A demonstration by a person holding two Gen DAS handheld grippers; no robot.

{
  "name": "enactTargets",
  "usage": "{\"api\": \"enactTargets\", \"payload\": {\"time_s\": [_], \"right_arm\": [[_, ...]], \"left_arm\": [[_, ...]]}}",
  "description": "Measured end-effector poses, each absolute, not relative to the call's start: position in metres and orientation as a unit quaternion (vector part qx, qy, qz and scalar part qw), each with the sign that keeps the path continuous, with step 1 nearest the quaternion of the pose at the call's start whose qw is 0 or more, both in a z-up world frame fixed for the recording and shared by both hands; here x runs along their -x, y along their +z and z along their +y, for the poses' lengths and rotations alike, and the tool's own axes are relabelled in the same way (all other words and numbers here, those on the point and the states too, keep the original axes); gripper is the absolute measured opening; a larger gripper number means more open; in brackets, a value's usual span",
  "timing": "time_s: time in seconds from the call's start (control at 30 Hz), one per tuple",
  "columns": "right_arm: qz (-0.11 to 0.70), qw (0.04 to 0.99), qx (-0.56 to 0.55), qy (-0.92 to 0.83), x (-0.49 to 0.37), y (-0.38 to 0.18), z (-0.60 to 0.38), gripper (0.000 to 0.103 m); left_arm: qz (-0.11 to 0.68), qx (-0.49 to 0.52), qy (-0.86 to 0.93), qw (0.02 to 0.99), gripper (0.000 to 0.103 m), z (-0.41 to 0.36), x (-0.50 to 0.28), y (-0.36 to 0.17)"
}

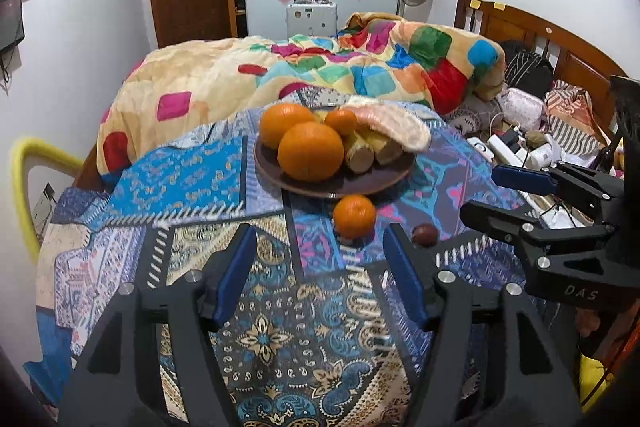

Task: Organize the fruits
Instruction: 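Grasp the second dark red plum with the right gripper while the left moves toward the last tangerine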

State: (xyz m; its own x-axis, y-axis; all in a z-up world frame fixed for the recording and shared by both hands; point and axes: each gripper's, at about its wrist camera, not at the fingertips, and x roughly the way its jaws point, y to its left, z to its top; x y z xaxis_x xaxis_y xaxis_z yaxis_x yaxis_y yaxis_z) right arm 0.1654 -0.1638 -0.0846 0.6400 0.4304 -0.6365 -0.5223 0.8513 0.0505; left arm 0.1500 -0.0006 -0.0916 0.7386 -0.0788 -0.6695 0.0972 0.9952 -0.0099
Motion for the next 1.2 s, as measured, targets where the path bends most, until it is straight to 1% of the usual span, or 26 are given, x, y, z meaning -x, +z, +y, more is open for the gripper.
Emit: {"api": "enactTargets", "payload": {"time_s": [0.33, 0.37, 0.43, 0.47, 0.57, 0.63, 0.73, 1.2], "right_arm": [[0.38, 0.88, 0.089, 0.27, -0.175, -0.125, -0.152, 0.056], [0.382, 0.879, 0.089, 0.27, -0.177, -0.129, -0.151, 0.053], [0.389, 0.876, 0.09, 0.272, -0.18, -0.133, -0.15, 0.038], [0.393, 0.873, 0.089, 0.274, -0.181, -0.135, -0.149, 0.035], [0.393, 0.872, 0.084, 0.279, -0.183, -0.136, -0.15, 0.03], [0.395, 0.869, 0.084, 0.286, -0.185, -0.135, -0.149, 0.02], [0.395, 0.866, 0.082, 0.295, -0.186, -0.135, -0.148, 0.016], [0.366, 0.884, 0.073, 0.28, -0.193, -0.115, -0.17, 0.015]], "left_arm": [[0.398, 0.005, -0.048, 0.916, 0.065, 0.012, -0.16, -0.131], [0.4, 0.006, -0.048, 0.915, 0.065, 0.013, -0.161, -0.134], [0.405, 0.007, -0.049, 0.913, 0.065, 0.014, -0.163, -0.139], [0.407, 0.008, -0.05, 0.912, 0.065, 0.014, -0.165, -0.141], [0.415, 0.009, -0.055, 0.908, 0.065, 0.012, -0.169, -0.145], [0.419, 0.007, -0.059, 0.906, 0.065, 0.01, -0.171, -0.147], [0.42, 0.002, -0.062, 0.906, 0.065, 0.006, -0.175, -0.146], [0.421, -0.008, -0.081, 0.904, 0.065, -0.02, -0.209, -0.137]]}}
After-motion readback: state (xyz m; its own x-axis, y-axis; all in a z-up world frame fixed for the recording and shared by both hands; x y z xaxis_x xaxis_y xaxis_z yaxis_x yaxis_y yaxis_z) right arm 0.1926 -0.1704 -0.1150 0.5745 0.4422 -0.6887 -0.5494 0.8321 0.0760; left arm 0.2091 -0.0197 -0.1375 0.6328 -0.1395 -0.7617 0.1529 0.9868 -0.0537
